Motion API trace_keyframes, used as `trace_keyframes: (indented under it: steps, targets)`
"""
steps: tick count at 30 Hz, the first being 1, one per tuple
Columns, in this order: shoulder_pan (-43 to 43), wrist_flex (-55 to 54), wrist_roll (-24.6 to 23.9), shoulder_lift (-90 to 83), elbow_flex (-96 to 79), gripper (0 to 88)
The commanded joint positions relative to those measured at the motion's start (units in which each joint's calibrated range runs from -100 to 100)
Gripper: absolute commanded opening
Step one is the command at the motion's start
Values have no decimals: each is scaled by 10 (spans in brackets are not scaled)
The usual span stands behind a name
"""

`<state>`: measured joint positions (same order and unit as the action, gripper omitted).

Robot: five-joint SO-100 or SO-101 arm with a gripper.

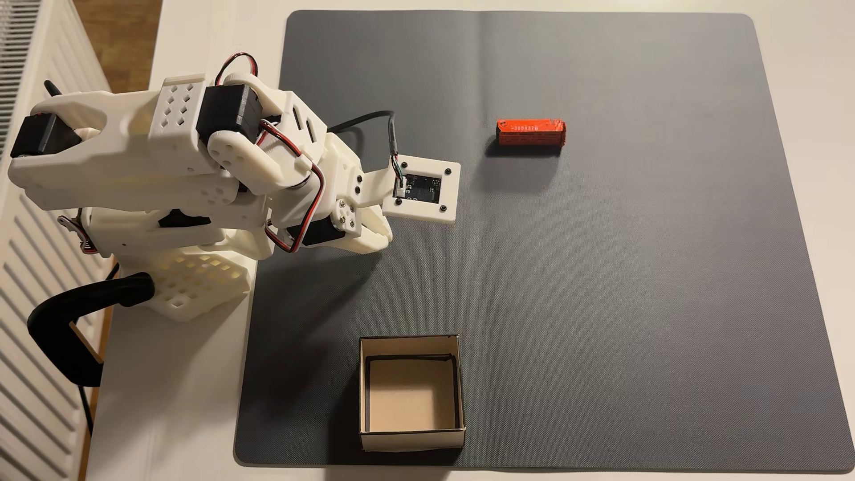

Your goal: Pick the red object and place it in the box

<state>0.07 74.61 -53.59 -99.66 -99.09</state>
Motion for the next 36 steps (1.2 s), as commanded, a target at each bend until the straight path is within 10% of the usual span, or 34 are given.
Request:
trace_keyframes:
  steps: [1,10,14,22,36]
  targets:
    - [-19,-39,1,4,3,7]
    - [-125,-244,-15,7,141,8]
    - [-128,-205,-95,8,190,8]
    - [-128,-228,-97,27,222,8]
    - [-242,-428,-47,580,437,118]
